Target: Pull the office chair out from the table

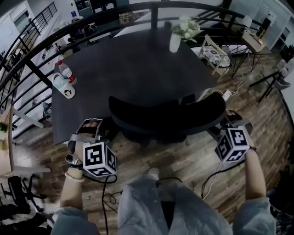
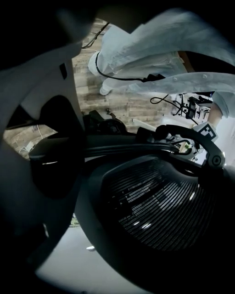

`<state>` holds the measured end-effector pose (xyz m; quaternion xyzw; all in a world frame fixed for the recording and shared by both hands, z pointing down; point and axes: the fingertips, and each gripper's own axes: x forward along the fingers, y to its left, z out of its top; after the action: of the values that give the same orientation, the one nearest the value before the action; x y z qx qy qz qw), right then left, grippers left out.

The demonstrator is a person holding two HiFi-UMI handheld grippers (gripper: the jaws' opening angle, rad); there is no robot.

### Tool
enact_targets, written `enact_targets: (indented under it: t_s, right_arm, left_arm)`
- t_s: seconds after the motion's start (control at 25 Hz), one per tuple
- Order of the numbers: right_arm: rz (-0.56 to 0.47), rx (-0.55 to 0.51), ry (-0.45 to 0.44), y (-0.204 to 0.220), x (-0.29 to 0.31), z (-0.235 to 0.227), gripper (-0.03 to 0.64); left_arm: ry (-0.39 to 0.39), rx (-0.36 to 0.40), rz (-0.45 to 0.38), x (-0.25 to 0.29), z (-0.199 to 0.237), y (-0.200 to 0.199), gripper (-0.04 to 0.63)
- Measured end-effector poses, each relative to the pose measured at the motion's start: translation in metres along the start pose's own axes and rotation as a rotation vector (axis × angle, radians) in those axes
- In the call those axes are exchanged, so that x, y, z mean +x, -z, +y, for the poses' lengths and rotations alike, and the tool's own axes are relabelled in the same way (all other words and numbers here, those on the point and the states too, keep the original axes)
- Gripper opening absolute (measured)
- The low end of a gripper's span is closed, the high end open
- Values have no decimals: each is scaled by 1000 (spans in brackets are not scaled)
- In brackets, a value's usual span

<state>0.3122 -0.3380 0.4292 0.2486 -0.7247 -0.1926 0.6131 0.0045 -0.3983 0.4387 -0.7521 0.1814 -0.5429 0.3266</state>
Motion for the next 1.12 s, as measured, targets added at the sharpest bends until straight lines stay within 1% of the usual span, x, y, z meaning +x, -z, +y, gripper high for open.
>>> enact_targets:
  t_s: [0.28, 0.56, 0.68, 0.92, 1.12]
  right_arm:
    - [-20, 3, 9, 4, 1, -5, 158]
    - [-59, 5, 26, 8, -6, 0, 161]
    - [-69, -3, 36, 15, -15, 11, 163]
    - [-97, -16, 45, 34, -38, 35, 166]
    - [-114, -35, 56, 47, -57, 59, 167]
  left_arm:
    - [-10, -43, 33, -1, -3, -4, 184]
    - [-8, -99, 76, -10, -15, -11, 189]
    - [-15, -126, 81, -17, -27, -22, 193]
    - [-20, -144, 96, -38, -56, -52, 193]
    - [-29, -157, 124, -58, -86, -74, 192]
